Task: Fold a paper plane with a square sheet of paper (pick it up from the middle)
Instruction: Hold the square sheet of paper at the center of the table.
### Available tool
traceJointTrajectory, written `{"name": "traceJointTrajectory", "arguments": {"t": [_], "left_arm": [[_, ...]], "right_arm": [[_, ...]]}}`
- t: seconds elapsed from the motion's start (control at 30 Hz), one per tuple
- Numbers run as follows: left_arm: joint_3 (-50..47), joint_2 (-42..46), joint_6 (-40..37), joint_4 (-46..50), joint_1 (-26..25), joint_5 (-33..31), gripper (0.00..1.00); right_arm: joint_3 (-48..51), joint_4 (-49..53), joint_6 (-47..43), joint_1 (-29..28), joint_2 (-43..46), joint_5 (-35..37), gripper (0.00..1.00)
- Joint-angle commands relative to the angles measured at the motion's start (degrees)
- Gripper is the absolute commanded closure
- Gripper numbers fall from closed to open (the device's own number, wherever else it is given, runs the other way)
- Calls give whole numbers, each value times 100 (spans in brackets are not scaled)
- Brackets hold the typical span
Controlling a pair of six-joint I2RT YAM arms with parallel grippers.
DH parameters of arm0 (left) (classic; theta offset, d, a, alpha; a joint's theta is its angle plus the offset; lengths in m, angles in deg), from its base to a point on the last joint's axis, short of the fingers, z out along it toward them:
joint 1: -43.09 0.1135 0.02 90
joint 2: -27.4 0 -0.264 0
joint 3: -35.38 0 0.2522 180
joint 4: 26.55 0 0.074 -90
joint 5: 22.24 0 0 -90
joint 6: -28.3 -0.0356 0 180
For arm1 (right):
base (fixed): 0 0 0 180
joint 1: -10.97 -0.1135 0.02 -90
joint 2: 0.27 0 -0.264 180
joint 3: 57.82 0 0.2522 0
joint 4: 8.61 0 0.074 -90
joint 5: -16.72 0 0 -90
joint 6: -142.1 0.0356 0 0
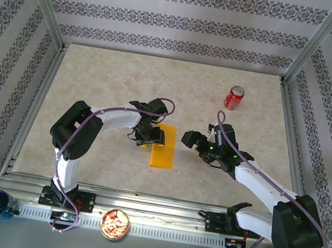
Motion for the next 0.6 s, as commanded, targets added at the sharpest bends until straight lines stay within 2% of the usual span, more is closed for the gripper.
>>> {"name": "traceJointTrajectory", "arguments": {"t": [0.0,0.57], "left_arm": [[11,-375,-232,-244,-69,-268,39],[67,-507,-148,-299,-75,-228,39]], "right_arm": [[-171,93,-29,-67,-1,75,8],[-206,120,-62,-67,-59,39,8]]}}
